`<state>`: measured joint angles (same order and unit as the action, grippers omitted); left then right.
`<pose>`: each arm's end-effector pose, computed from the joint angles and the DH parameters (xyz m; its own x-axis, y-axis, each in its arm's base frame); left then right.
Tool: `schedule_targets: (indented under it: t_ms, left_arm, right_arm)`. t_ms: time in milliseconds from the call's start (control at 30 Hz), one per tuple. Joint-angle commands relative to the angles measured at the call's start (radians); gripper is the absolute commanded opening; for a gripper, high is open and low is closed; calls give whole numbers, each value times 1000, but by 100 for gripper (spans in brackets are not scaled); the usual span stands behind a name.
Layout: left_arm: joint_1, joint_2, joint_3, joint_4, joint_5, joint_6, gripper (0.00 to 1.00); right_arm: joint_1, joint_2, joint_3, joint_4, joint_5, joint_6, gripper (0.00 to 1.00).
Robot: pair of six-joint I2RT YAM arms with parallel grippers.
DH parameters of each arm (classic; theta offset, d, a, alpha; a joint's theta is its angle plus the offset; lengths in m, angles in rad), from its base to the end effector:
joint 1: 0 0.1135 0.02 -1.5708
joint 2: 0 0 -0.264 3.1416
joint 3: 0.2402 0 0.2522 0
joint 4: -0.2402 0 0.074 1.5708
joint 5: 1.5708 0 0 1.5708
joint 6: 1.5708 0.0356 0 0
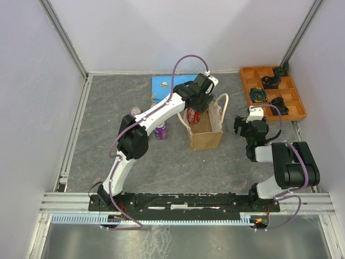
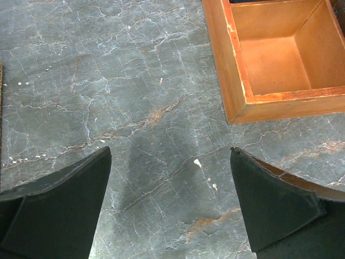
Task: Take the beverage out of the canvas bag
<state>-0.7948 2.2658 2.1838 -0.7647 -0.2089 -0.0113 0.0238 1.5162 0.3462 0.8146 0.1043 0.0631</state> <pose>0.3626 -0.3590 0.2745 -0.5315 0.5258 -0.6642 0.5960 0.7892 0.1478 0.2590 0.0025 0.1369 -0.3425 0.0546 -0.9379 0.0957 0.9951 0.0230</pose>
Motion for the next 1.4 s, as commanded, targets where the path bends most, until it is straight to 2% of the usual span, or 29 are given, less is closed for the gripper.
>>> schedule_targets:
  t_ms: [0, 400, 1033, 1367]
  left_arm:
    - [4, 21, 45, -2, -15, -73, 72]
    - [4, 39, 41, -15, -29, -91, 72]
    - [-14, -22, 6, 30, -171, -41, 73]
    - [-16, 4, -9, 30, -130, -42, 73]
  right_arm:
    - [-2, -5, 24, 41, -8, -5, 99]
    - [-3, -4, 24, 41, -8, -5, 99]
    - [-3, -3, 24, 41, -8, -5, 99]
    - [-2, -4, 23, 41, -8, -6, 99]
